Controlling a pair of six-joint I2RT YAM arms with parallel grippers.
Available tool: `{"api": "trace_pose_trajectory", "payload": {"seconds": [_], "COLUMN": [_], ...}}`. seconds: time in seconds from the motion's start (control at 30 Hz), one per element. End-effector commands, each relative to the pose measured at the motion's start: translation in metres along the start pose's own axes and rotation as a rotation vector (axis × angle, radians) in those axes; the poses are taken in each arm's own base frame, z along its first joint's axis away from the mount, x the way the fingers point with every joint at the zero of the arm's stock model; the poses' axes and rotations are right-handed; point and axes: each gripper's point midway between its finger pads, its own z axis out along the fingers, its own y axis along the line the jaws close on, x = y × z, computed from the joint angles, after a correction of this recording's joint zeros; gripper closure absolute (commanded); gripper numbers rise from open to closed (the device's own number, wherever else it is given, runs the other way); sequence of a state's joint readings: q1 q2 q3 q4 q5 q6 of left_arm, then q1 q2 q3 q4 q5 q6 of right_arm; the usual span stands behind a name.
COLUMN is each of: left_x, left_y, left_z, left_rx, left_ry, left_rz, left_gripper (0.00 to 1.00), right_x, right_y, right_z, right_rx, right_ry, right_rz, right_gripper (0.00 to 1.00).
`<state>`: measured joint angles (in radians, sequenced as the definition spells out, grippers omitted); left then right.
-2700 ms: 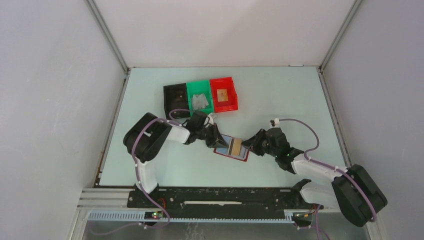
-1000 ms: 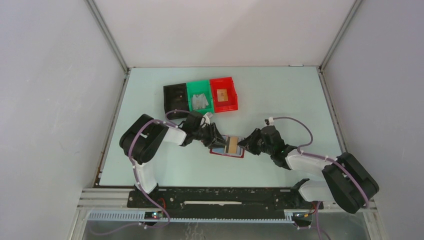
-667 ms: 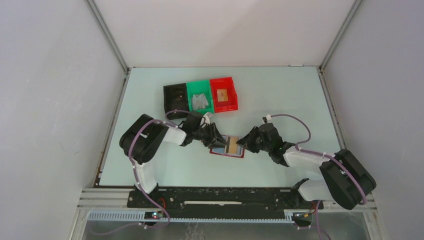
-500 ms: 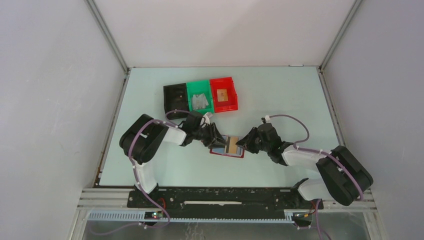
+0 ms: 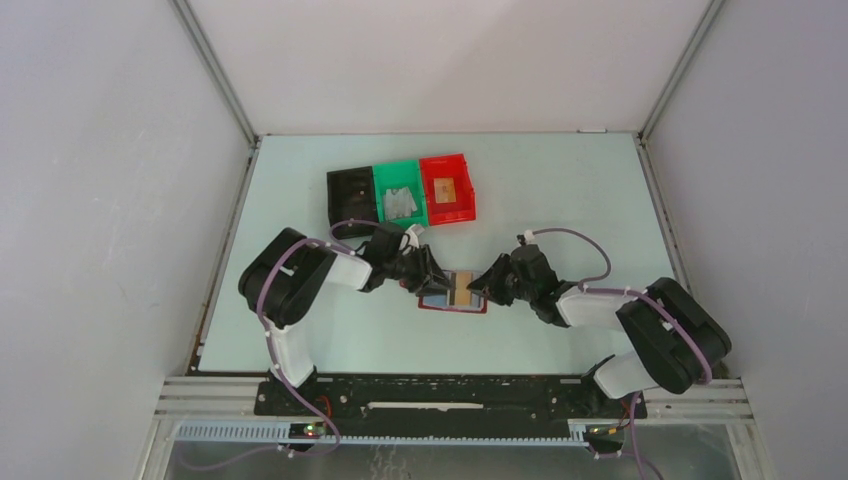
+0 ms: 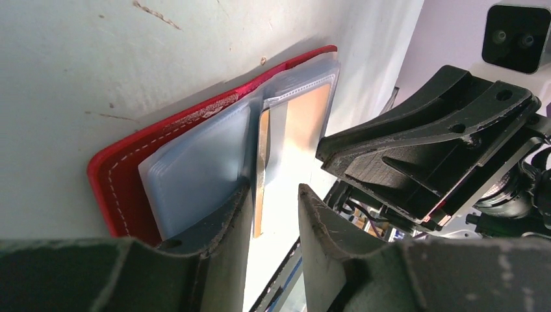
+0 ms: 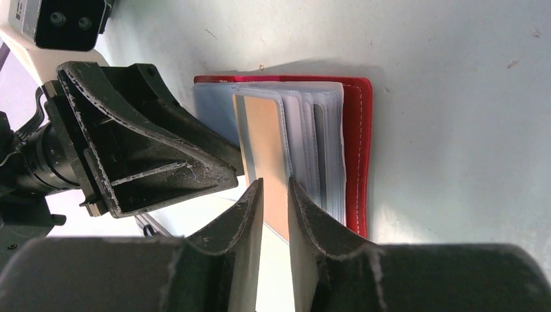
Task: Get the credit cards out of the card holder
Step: Remove the credit card from the card holder.
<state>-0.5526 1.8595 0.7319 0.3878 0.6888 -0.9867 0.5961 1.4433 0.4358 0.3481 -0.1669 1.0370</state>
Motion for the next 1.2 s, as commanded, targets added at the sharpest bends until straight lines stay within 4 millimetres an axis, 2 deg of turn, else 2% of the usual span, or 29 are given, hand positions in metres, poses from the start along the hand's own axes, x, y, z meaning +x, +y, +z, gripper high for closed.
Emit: {"api": "trace_pose_trajectory", "payload": {"seconds": [0.0,0.27,0.37,0.5,0.63,0.93,1.17], "left_x": [0.001,0.001,0.000,0.000,0.000,0.009,0.012], "left_y": [0.000,0.000,-0.001,-0.001,0.000,0.010,0.011], "left_z": [-0.003,-0.004,-0.004,-0.004,-0.005,-0.014,-0.021], "left_rx": [0.013,0.017,0.027,0.032,0.034,0.035,0.042], "left_ry": [-0.001,-0.005,-0.008,-0.011,-0.014,-0.029,-0.040], "left_rz": [0.010,0.008,0.005,0.002,-0.006,-0.027,-0.021], "left_gripper": [0.62,0.66,0.70,0.80,0.99,1.00,1.00], "right_x": [-0.002,0.004,0.008,0.014,0.016,0.024,0.028], "right_y": [0.014,-0.004,-0.013,-0.022,-0.027,-0.049,-0.059], "right_z": [0.005,0.012,0.016,0.019,0.020,0.024,0.025], "right_rx": [-0.042,0.052,0.089,0.118,0.138,0.213,0.248], "right_ry": [0.001,0.037,0.057,0.075,0.083,0.105,0.114], "right_rz": [-0.010,-0.007,0.008,0.025,0.035,0.062,0.082], "right_gripper": [0.72,0.72,0.73,0.75,0.76,0.80,0.81]}}
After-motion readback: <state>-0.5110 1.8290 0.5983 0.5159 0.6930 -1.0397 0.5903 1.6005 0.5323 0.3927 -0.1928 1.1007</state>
